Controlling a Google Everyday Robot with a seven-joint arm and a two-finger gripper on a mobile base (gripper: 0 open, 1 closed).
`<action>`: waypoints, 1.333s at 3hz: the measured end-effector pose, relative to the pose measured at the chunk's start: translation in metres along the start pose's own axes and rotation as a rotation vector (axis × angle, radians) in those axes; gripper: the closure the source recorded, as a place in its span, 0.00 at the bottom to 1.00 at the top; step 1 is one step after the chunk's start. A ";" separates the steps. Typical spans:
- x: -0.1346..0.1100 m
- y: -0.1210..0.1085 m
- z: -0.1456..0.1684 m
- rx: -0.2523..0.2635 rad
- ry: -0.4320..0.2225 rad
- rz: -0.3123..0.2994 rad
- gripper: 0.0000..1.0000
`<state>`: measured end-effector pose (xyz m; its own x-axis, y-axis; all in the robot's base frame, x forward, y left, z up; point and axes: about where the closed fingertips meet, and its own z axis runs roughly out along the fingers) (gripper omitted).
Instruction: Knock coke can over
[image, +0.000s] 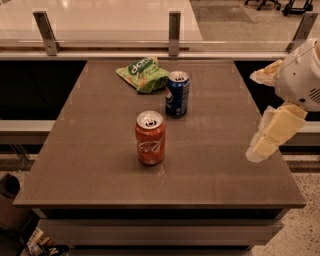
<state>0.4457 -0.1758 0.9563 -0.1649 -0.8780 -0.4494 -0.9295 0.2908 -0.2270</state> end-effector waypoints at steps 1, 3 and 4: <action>-0.019 0.011 0.034 -0.043 -0.137 0.032 0.00; -0.044 0.022 0.066 -0.068 -0.277 0.090 0.00; -0.047 0.021 0.075 -0.061 -0.339 0.101 0.00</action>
Offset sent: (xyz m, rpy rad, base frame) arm 0.0179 0.1049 -0.0808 0.4792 0.0435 0.0075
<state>0.4586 -0.1002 0.9075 -0.1479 -0.6665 -0.7307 -0.9337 0.3376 -0.1189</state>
